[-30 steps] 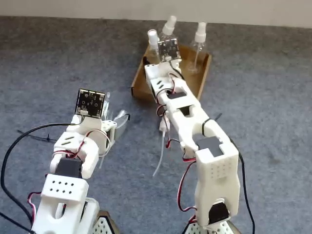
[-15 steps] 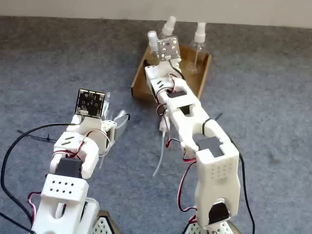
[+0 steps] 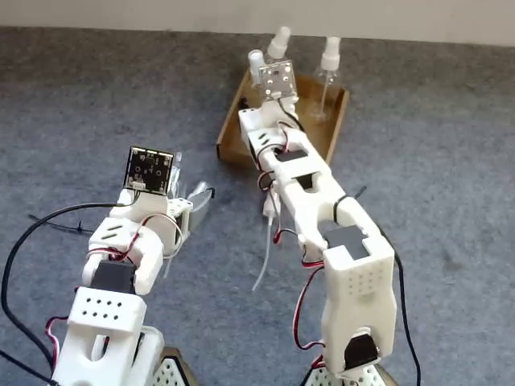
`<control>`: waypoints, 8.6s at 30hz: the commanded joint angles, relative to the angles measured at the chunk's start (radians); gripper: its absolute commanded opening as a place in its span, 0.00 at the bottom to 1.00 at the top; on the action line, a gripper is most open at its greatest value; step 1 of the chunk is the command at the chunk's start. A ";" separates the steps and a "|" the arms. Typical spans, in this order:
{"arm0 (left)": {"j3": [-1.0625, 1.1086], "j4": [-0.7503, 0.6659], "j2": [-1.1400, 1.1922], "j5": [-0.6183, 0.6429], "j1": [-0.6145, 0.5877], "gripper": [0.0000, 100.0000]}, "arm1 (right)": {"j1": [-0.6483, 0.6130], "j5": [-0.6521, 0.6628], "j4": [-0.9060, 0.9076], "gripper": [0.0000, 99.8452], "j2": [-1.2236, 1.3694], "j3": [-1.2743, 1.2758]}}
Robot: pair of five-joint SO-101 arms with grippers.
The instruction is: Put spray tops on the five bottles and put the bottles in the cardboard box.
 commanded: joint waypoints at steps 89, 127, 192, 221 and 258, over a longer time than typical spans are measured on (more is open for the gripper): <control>-0.642 0.387 0.562 -0.293 -0.826 0.29 | -0.203 -0.104 1.357 0.30 -0.981 0.358; -0.851 0.005 1.118 -0.296 -1.133 0.30 | -0.499 -0.354 1.632 0.30 0.556 -1.372; -1.036 0.818 0.851 -0.077 0.148 0.29 | 0.868 0.663 1.133 0.01 -0.800 0.572; -1.040 0.417 1.333 0.052 0.232 0.24 | 0.868 0.669 1.125 0.17 -0.512 0.404; -0.688 0.460 0.894 0.055 0.231 0.08 | 0.765 0.605 1.431 0.36 -0.509 0.077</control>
